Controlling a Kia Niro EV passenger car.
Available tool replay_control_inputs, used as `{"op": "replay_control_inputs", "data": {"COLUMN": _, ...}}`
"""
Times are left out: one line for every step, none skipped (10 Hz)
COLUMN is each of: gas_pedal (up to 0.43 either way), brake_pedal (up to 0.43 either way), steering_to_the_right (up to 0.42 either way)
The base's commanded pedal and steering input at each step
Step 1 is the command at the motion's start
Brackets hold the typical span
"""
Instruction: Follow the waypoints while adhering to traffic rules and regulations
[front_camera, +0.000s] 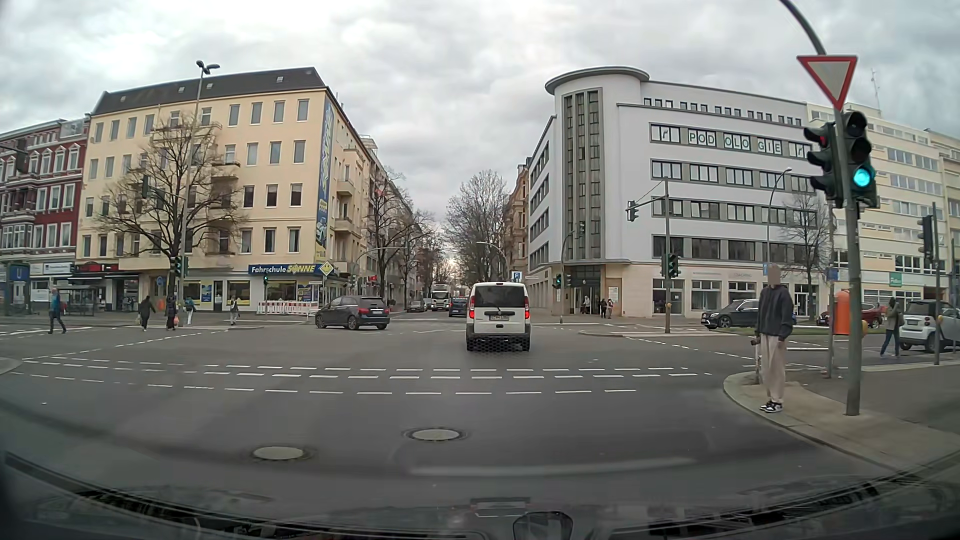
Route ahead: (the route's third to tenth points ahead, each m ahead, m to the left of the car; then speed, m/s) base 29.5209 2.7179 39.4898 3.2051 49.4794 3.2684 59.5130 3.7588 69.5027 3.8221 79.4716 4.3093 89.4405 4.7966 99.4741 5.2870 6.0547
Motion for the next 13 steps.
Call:
{"op": "replay_control_inputs", "data": {"gas_pedal": 0.02, "brake_pedal": 0.012, "steering_to_the_right": -0.005}}
{"op": "replay_control_inputs", "data": {"gas_pedal": 0.02, "brake_pedal": 0.012, "steering_to_the_right": -0.006}}
{"op": "replay_control_inputs", "data": {"gas_pedal": 0.02, "brake_pedal": 0.012, "steering_to_the_right": -0.007}}
{"op": "replay_control_inputs", "data": {"gas_pedal": 0.02, "brake_pedal": 0.012, "steering_to_the_right": -0.009}}
{"op": "replay_control_inputs", "data": {"gas_pedal": 0.02, "brake_pedal": 0.012, "steering_to_the_right": -0.01}}
{"op": "replay_control_inputs", "data": {"gas_pedal": 0.02, "brake_pedal": 0.012, "steering_to_the_right": -0.011}}
{"op": "replay_control_inputs", "data": {"gas_pedal": 0.02, "brake_pedal": 0.012, "steering_to_the_right": -0.011}}
{"op": "replay_control_inputs", "data": {"gas_pedal": 0.02, "brake_pedal": 0.012, "steering_to_the_right": -0.011}}
{"op": "replay_control_inputs", "data": {"gas_pedal": 0.02, "brake_pedal": 0.012, "steering_to_the_right": -0.011}}
{"op": "replay_control_inputs", "data": {"gas_pedal": 0.02, "brake_pedal": 0.012, "steering_to_the_right": -0.012}}
{"op": "replay_control_inputs", "data": {"gas_pedal": 0.02, "brake_pedal": 0.012, "steering_to_the_right": -0.012}}
{"op": "replay_control_inputs", "data": {"gas_pedal": 0.028, "brake_pedal": 0.012, "steering_to_the_right": -0.012}}
{"op": "replay_control_inputs", "data": {"gas_pedal": 0.028, "brake_pedal": 0.012, "steering_to_the_right": -0.012}}
